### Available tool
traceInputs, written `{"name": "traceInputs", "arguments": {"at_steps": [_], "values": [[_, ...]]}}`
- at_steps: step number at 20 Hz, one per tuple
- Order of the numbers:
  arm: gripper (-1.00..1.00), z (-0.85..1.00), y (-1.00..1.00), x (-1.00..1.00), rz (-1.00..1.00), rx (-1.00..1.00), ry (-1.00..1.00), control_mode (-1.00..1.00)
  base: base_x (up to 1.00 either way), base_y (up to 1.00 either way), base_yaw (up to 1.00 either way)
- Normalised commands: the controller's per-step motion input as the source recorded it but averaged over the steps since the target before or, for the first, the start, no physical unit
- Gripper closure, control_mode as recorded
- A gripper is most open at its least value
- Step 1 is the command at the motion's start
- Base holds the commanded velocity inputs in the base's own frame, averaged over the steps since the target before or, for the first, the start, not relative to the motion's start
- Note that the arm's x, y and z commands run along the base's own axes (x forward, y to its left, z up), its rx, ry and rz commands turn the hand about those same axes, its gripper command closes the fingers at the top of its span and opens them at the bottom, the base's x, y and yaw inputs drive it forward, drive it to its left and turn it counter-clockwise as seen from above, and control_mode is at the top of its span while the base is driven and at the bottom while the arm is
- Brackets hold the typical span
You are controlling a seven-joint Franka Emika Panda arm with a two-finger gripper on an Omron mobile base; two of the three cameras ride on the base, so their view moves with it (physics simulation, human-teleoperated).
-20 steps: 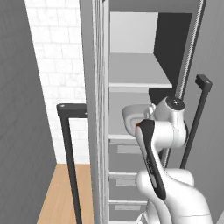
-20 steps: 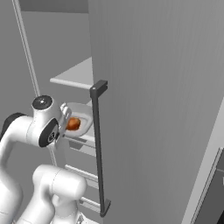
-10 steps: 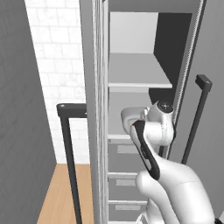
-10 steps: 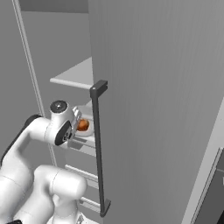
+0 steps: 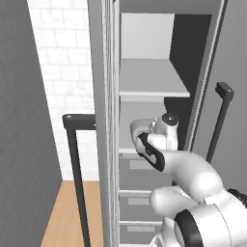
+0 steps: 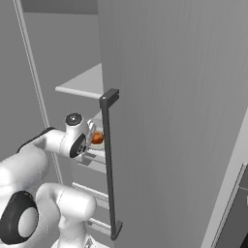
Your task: Take the meat container that has the chicken drumstick and place it on the second highest rack of the freezer. Then take the vegetable container that has the cucumber and garlic and place it on the highest rack of the freezer.
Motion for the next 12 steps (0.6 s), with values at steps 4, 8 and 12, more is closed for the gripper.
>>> {"name": "traceInputs", "arguments": {"at_steps": [4, 8, 12], "values": [[1.00, -0.22, 0.00, 0.50, 0.00, 0.00, 0.00, -1.00, 0.00, 0.00, 0.00], [1.00, -0.41, 0.00, 0.42, 0.00, 0.00, 0.00, -1.00, 0.00, 0.00, 0.00], [1.00, -0.31, 0.00, 0.51, 0.00, 0.00, 0.00, -1.00, 0.00, 0.00, 0.00]]}}
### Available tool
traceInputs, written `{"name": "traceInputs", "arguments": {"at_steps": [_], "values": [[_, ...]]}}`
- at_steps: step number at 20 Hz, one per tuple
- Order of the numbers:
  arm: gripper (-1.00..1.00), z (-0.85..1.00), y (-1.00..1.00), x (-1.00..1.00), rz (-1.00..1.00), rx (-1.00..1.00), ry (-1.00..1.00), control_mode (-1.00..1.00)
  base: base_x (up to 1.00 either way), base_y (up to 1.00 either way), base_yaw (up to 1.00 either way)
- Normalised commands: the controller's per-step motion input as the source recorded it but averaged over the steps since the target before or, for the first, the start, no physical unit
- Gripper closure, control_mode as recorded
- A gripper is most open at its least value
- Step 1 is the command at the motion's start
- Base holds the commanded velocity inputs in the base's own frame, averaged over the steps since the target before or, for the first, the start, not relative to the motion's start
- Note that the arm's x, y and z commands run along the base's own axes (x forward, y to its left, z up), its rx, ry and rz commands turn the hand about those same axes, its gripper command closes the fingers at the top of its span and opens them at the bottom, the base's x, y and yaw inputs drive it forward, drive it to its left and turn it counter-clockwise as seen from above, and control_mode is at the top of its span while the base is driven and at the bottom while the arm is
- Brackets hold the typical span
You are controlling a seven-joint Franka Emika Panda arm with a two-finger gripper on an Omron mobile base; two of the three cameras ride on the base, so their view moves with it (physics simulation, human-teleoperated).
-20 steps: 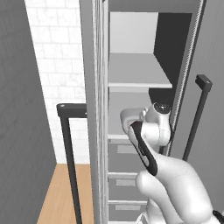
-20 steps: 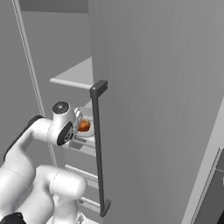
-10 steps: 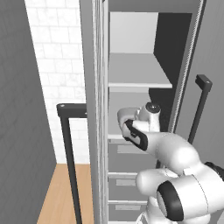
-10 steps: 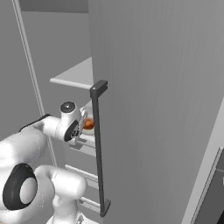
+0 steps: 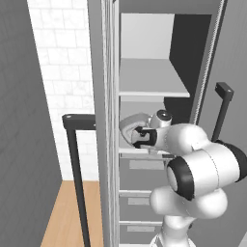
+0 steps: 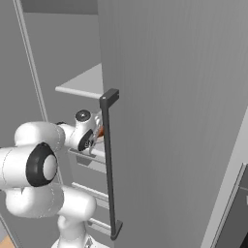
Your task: Take the meat container that has the chicken drumstick and place it on the second highest rack of the freezer. Then take the vegetable container that has the cucumber and garlic and place it on the highest rack of the freezer.
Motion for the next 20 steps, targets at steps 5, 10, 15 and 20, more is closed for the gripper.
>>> {"name": "traceInputs", "arguments": {"at_steps": [5, 10, 15, 20], "values": [[-1.00, -0.05, 0.00, 0.35, -0.02, 0.00, -0.03, -1.00, 0.00, 0.00, 0.00], [-1.00, 0.00, 0.03, 0.00, -0.07, 0.00, -0.12, -1.00, 0.00, 0.00, 0.00], [-1.00, 0.02, 0.01, -0.19, -0.04, 0.00, -0.15, -1.00, 0.00, 0.00, 0.00], [-1.00, 0.39, 0.06, -0.18, 0.00, -0.01, 0.00, -1.00, 0.00, 0.00, 0.00]]}}
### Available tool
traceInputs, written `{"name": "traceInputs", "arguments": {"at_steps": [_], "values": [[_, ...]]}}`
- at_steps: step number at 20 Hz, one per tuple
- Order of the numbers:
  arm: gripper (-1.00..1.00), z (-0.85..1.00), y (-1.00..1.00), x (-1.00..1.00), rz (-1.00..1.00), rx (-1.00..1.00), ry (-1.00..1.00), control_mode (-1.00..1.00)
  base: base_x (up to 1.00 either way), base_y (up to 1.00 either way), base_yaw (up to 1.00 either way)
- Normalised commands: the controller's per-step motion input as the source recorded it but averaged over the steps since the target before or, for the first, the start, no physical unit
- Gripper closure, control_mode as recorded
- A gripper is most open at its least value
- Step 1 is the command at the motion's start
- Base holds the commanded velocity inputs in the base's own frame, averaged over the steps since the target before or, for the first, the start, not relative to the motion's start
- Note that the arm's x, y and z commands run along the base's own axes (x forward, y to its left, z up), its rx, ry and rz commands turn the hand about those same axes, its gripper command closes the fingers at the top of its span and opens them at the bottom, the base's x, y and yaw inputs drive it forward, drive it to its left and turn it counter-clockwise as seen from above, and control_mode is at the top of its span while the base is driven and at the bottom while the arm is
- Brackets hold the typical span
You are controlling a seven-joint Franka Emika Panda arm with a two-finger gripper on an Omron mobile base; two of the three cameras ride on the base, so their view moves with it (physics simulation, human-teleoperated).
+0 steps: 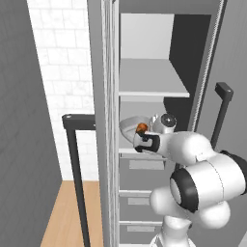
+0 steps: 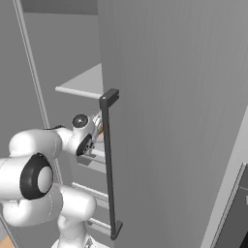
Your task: Take the meat container that has the chicken drumstick and place it on the second highest rack of the freezer. Then take the vegetable container that has the cucumber and garlic and place it on the highest rack of the freezer.
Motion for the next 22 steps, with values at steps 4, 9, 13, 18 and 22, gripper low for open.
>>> {"name": "traceInputs", "arguments": {"at_steps": [4, 9, 13, 18, 22], "values": [[-1.00, 0.73, 0.16, -0.16, 0.00, -0.01, 0.00, -1.00, 0.00, 0.00, 0.00], [-1.00, 0.81, 0.18, -0.47, 0.01, -0.03, 0.01, -1.00, 0.00, 0.00, 0.00], [-1.00, 0.93, 0.01, -0.83, 0.03, -0.05, 0.08, -1.00, 0.00, 0.00, 0.00], [-1.00, 0.81, -0.01, -1.00, 0.03, -0.02, 0.17, -1.00, 0.00, 0.00, 0.00], [-1.00, 0.72, -0.01, -1.00, 0.04, -0.02, 0.09, -1.00, 0.00, 0.00, 0.00]]}}
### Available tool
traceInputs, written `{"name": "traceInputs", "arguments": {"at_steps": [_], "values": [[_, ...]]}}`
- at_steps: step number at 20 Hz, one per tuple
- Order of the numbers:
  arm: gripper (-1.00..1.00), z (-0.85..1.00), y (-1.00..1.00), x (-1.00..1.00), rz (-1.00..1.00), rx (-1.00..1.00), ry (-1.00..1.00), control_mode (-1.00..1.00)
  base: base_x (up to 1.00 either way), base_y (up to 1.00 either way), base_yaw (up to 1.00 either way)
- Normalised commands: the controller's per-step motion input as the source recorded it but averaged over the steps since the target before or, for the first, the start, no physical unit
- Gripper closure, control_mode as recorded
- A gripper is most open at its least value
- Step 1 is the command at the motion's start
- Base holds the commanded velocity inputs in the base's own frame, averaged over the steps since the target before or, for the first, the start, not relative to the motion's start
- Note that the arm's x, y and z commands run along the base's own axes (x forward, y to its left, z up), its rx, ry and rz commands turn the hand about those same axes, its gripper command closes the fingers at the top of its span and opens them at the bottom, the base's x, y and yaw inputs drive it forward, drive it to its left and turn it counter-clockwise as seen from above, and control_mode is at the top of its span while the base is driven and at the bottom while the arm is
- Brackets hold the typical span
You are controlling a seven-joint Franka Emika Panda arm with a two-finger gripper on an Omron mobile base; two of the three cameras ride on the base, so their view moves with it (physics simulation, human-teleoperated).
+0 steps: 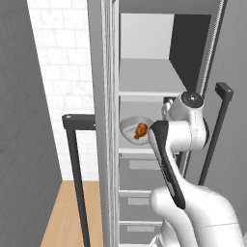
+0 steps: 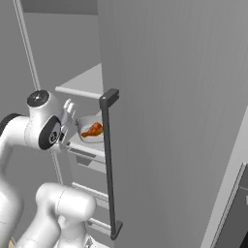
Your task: Take the meat container that has the chicken drumstick and place it on the second highest rack of the freezer. Then take the vegetable container that has the cucumber and garlic and place it on the highest rack of the freezer.
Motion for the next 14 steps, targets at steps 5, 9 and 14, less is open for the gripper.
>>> {"name": "traceInputs", "arguments": {"at_steps": [5, 9, 14], "values": [[-1.00, 0.54, -0.08, -0.97, 0.00, 0.00, -0.02, -1.00, 0.00, 0.00, 0.00], [-1.00, 0.26, 0.00, -0.84, 0.00, 0.00, -0.21, -1.00, 0.00, 0.00, 0.00], [-1.00, 0.25, 0.00, -0.96, 0.00, 0.00, -0.50, -1.00, 0.00, 0.00, 0.00]]}}
